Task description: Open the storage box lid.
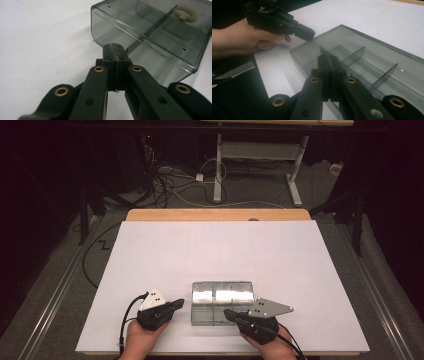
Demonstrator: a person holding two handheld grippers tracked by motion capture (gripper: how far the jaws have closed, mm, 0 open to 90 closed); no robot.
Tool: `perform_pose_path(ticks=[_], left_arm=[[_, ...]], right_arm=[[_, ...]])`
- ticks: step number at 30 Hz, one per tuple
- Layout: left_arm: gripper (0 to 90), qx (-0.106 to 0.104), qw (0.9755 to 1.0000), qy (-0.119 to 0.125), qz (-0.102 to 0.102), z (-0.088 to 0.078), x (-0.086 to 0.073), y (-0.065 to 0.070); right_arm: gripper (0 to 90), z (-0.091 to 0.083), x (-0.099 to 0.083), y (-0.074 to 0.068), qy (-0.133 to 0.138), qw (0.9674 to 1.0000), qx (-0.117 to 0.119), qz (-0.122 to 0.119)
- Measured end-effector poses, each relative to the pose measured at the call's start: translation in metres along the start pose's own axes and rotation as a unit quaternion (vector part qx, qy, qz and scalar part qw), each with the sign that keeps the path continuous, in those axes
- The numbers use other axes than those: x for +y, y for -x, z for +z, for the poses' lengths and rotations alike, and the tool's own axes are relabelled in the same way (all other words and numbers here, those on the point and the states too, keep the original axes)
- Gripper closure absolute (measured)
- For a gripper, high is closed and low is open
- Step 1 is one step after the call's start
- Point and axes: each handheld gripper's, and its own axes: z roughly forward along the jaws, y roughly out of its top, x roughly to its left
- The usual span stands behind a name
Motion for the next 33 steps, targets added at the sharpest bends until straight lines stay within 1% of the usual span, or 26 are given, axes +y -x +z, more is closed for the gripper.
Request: perform_pose_path(ticks=[4,9,15,19,29,33], left_arm=[[88.2,0.0,1.0,0.0,-0.006,0.0,0.0,-0.001],[88.2,-0.002,1.0,0.0,-0.007,0.0,0.0,-0.001],[88.2,-0.003,1.0,0.001,-0.007,0.0,0.0,-0.001],[88.2,-0.006,1.0,0.0,-0.006,0.0,0.0,-0.001],[88.1,-0.007,1.0,0.0,-0.006,0.0,0.0,-0.002],[88.2,-0.007,0.9999,-0.001,-0.007,0.0,0.0,-0.002]], right_arm=[[90.0,0.003,-0.003,-0.006,-0.006,0.9999,0.009,-0.001],[90.0,0.008,-0.007,-0.011,-0.017,0.9997,0.017,0.001],[90.0,0.015,-0.016,-0.016,-0.034,0.999,0.028,0.002],[90.0,0.019,-0.022,-0.017,-0.046,0.9984,0.032,0.007],[90.0,0.027,-0.031,-0.018,-0.071,0.997,0.029,0.01],[90.0,0.026,-0.033,-0.016,-0.077,0.9965,0.023,0.019]])
